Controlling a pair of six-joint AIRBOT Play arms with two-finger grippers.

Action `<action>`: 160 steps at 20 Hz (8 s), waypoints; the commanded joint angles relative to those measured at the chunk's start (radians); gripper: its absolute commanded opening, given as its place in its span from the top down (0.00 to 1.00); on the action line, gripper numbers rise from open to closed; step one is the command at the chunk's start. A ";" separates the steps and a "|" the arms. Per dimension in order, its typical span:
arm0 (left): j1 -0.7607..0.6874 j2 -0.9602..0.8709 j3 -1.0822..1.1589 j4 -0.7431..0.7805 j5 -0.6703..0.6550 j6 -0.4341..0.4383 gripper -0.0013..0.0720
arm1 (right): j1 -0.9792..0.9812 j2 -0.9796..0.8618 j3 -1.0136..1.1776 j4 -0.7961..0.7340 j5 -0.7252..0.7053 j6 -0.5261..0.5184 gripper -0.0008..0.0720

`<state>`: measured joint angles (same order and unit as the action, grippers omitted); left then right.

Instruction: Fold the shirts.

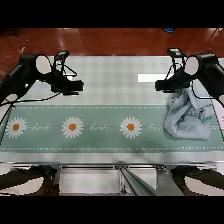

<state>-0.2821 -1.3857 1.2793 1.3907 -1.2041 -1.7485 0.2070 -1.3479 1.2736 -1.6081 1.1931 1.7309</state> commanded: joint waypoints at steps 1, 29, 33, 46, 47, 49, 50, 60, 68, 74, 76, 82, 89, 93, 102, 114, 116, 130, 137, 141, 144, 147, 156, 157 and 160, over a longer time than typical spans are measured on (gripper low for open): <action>0.001 -0.001 0.000 0.000 0.018 0.000 0.96 | 0.000 -0.001 0.000 -0.004 -0.084 0.000 0.94; -0.115 0.482 -0.533 -0.082 0.368 0.007 0.29 | -0.498 -0.054 -0.356 0.093 -0.286 -0.069 0.43; -0.107 0.472 -0.533 -0.091 0.402 -0.064 0.29 | -0.498 -0.061 -0.355 0.169 -0.244 -0.135 0.94; 0.007 0.902 -0.632 0.019 0.088 0.023 0.29 | -0.498 0.487 0.150 0.682 -0.128 -0.378 0.94; 0.008 0.919 -0.639 0.011 0.086 0.023 0.29 | -0.498 0.489 0.211 0.706 -0.109 -0.378 0.94; 0.008 0.925 -0.653 0.000 0.074 -0.012 0.29 | -0.498 0.489 0.301 0.760 -0.078 -0.381 0.94; 0.008 0.923 -0.658 0.000 0.077 -0.034 0.29 | -0.498 0.489 0.331 0.793 -0.063 -0.385 0.94; 0.008 0.919 -0.660 -0.003 0.133 -0.050 0.29 | -0.084 0.417 0.395 0.739 -0.019 -0.349 0.94; 0.009 0.919 -0.658 0.130 0.100 -0.079 0.29 | 0.394 0.141 0.129 0.528 -0.123 -0.185 0.94; 0.008 0.919 -0.659 0.066 0.017 -0.082 0.29 | 0.546 -0.178 0.064 0.631 -0.321 -0.163 0.94; 0.008 0.919 -0.659 0.014 0.017 -0.082 0.29 | 0.550 -0.238 0.064 0.695 -0.356 -0.163 0.92; 0.008 0.918 -0.660 -0.057 -0.001 -0.080 0.29 | 0.332 -0.134 0.199 0.431 0.002 -0.222 0.43; 0.008 0.915 -0.876 -0.220 0.010 -0.115 0.29 | -0.275 0.261 -0.133 0.281 0.005 -0.133 0.43; 0.007 0.856 -1.110 -0.658 0.237 0.058 0.29 | -0.451 0.425 -0.557 0.553 -0.143 -0.227 0.43; 0.007 0.550 -1.117 -0.958 0.426 0.321 0.29 | -0.459 0.449 -0.761 0.627 -0.170 -0.280 0.43; -0.176 0.178 -0.789 -0.999 0.405 0.517 0.96 | -0.307 0.430 -0.761 0.605 -0.154 -0.290 0.43; -0.164 0.178 -0.759 -0.998 0.382 0.518 0.96 | -0.273 0.383 -0.761 0.623 -0.147 -0.277 0.43; -0.049 0.207 -0.713 -0.999 0.294 0.552 0.96 | -0.072 0.158 -0.639 0.872 -0.208 -0.481 0.94; 0.357 0.473 -0.307 -1.136 0.295 0.472 0.96 | -0.154 0.356 0.007 0.627 -0.152 -0.318 0.94; 0.516 0.535 0.030 -1.144 0.188 0.471 0.96 | -0.154 0.385 0.431 0.524 -0.053 -0.300 0.94; 0.674 0.572 0.238 -1.080 0.027 0.464 0.96 | -0.154 0.458 0.592 0.421 -0.017 -0.274 0.94; 0.797 0.646 0.331 -0.892 -0.062 0.404 0.96 | -0.154 0.584 0.605 0.317 -0.013 -0.239 0.94; 0.483 0.896 0.329 -0.220 -0.227 0.241 0.96 | -0.154 0.778 0.604 0.098 0.295 -0.158 0.94; 0.449 0.915 0.329 -0.160 -0.263 0.218 0.96 | -0.154 0.780 0.604 0.099 0.333 -0.152 0.94; 0.419 0.954 0.329 -0.125 -0.333 0.195 0.96 | -0.154 0.780 0.560 0.101 0.420 -0.144 0.94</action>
<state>0.1886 -0.4770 1.6066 1.1305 -1.4548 -1.5040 0.0536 -0.5797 1.8614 -1.4826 1.5047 1.5719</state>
